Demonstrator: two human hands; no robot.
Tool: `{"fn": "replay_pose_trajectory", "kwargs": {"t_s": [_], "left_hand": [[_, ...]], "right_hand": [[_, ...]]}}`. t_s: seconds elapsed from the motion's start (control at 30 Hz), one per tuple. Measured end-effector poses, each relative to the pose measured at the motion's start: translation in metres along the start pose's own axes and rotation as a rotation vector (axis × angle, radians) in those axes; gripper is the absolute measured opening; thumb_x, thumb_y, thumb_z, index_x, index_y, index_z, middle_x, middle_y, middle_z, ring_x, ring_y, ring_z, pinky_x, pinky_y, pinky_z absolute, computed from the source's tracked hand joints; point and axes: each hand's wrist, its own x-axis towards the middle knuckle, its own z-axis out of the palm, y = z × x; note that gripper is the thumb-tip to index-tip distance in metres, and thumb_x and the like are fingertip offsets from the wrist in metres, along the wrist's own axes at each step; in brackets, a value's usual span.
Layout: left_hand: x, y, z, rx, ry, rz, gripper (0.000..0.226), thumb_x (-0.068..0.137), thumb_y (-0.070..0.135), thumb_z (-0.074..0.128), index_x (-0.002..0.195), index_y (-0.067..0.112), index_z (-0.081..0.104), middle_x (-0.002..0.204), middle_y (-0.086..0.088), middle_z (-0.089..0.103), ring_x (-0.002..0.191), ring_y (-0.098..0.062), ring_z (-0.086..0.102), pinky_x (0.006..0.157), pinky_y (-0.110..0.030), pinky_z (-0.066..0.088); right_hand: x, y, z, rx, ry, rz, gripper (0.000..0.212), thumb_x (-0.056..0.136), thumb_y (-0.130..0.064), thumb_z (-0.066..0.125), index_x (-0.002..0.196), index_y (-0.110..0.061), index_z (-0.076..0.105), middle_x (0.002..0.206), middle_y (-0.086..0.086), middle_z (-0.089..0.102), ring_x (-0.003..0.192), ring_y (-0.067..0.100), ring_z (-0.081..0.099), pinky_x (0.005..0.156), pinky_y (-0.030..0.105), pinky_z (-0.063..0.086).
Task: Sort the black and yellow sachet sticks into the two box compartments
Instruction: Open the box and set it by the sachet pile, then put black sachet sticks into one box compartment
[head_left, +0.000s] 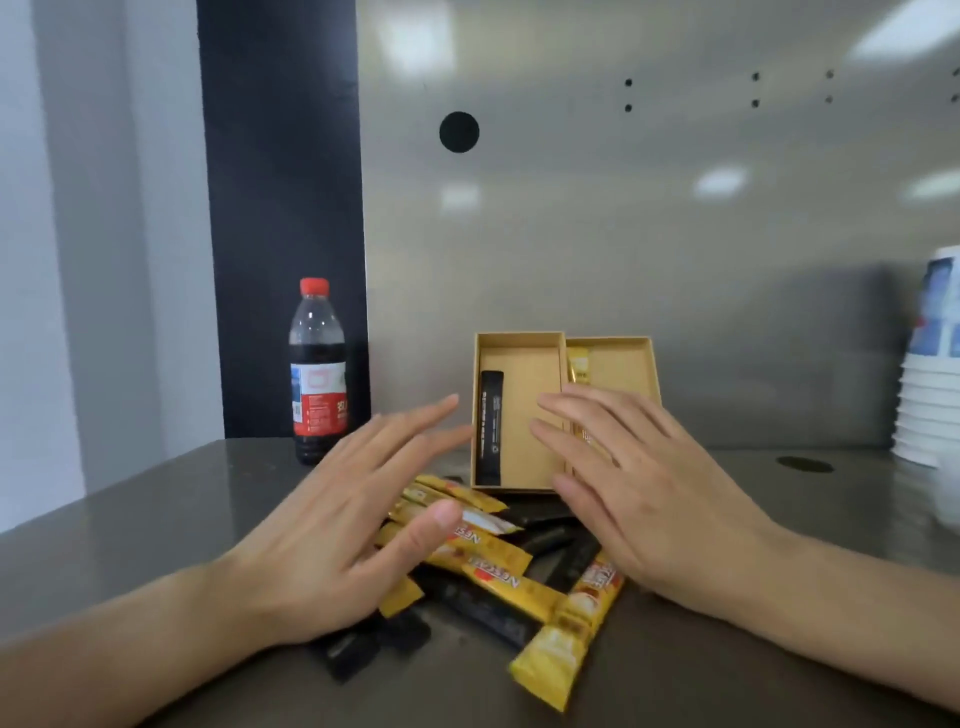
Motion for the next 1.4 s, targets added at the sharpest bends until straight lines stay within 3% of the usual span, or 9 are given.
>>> {"fn": "replay_pose_trajectory", "kwargs": {"t_s": [0.4, 0.5, 0.6, 0.8, 0.9, 1.07, 1.2, 1.3, 1.4], "left_hand": [[0.022, 0.001, 0.009, 0.282, -0.078, 0.062, 0.067, 0.098, 0.069, 0.014, 0.157, 0.038, 0.022, 0.169, 0.014, 0.006, 0.155, -0.006, 0.003, 0.128, -0.042, 0.006], [0.044, -0.002, 0.008, 0.372, -0.103, 0.18, 0.053, 0.103, 0.059, 0.025, 0.141, 0.029, 0.048, 0.161, 0.006, 0.031, 0.15, -0.012, 0.024, 0.126, -0.044, 0.014], [0.073, -0.007, 0.006, 0.337, 0.027, 0.232, 0.033, 0.102, 0.043, 0.039, 0.113, 0.021, 0.06, 0.131, 0.002, 0.057, 0.123, -0.017, 0.052, 0.11, -0.04, 0.036], [0.078, -0.041, 0.025, 0.219, 0.175, 0.13, 0.028, 0.101, 0.042, 0.038, 0.106, 0.025, 0.059, 0.116, 0.009, 0.058, 0.111, -0.01, 0.053, 0.096, -0.034, 0.042], [0.078, -0.051, 0.022, 0.21, 0.162, 0.109, 0.028, 0.101, 0.044, 0.036, 0.106, 0.028, 0.058, 0.117, 0.012, 0.057, 0.112, -0.006, 0.051, 0.094, -0.025, 0.035], [0.073, -0.047, 0.03, 0.285, 0.106, 0.151, 0.027, 0.1, 0.046, 0.041, 0.112, 0.028, 0.056, 0.121, 0.01, 0.056, 0.114, -0.007, 0.05, 0.096, -0.025, 0.035], [0.071, -0.042, 0.03, 0.29, 0.098, 0.14, 0.022, 0.1, 0.043, 0.046, 0.112, 0.028, 0.056, 0.121, 0.01, 0.056, 0.113, -0.009, 0.051, 0.099, -0.029, 0.038], [0.07, -0.041, 0.026, 0.268, 0.123, 0.077, 0.021, 0.099, 0.042, 0.047, 0.112, 0.03, 0.056, 0.118, 0.012, 0.056, 0.111, -0.007, 0.051, 0.096, -0.026, 0.035], [0.066, -0.038, 0.023, 0.234, 0.125, 0.022, 0.015, 0.099, 0.04, 0.049, 0.109, 0.031, 0.056, 0.113, 0.014, 0.055, 0.107, -0.006, 0.05, 0.092, -0.023, 0.032]], "right_hand": [[0.002, 0.0, -0.007, 0.027, -0.153, -0.026, 0.04, 0.105, -0.035, 0.038, 0.131, -0.015, 0.062, 0.14, 0.004, 0.057, 0.134, 0.024, 0.049, 0.108, 0.044, 0.042], [0.014, 0.01, -0.009, 0.149, -0.388, -0.187, 0.034, 0.106, -0.034, 0.037, 0.124, -0.021, 0.062, 0.121, -0.004, 0.061, 0.113, 0.015, 0.056, 0.098, 0.036, 0.047], [0.034, 0.019, -0.005, 0.278, -0.497, -0.238, 0.028, 0.105, -0.032, 0.044, 0.122, -0.023, 0.064, 0.119, -0.007, 0.063, 0.108, 0.009, 0.057, 0.092, 0.023, 0.046], [0.041, 0.024, 0.016, 0.348, -0.549, -0.194, 0.027, 0.102, -0.038, 0.05, 0.123, -0.029, 0.066, 0.105, -0.022, 0.055, 0.082, -0.024, 0.043, 0.068, 0.002, 0.031], [0.035, 0.027, 0.023, 0.345, -0.584, -0.166, 0.032, 0.103, -0.042, 0.047, 0.129, -0.033, 0.062, 0.1, -0.026, 0.043, 0.08, -0.024, 0.038, 0.07, 0.004, 0.033], [0.031, 0.024, 0.022, 0.469, -0.653, -0.054, 0.026, 0.1, -0.041, 0.052, 0.121, -0.034, 0.067, 0.098, -0.023, 0.048, 0.088, -0.014, 0.045, 0.078, 0.007, 0.036], [0.029, 0.025, 0.015, 0.558, -0.681, 0.017, 0.01, 0.097, -0.042, 0.059, 0.103, -0.036, 0.062, 0.096, -0.017, 0.053, 0.078, 0.007, 0.05, 0.076, 0.023, 0.046], [0.031, 0.023, 0.011, 0.58, -0.71, 0.078, 0.006, 0.096, -0.042, 0.062, 0.097, -0.036, 0.06, 0.086, 0.005, 0.064, 0.073, 0.018, 0.053, 0.073, 0.036, 0.049], [0.032, 0.023, 0.006, 0.58, -0.735, 0.104, 0.009, 0.095, -0.042, 0.062, 0.09, -0.038, 0.057, 0.09, 0.005, 0.066, 0.074, 0.018, 0.055, 0.075, 0.042, 0.052]]}}
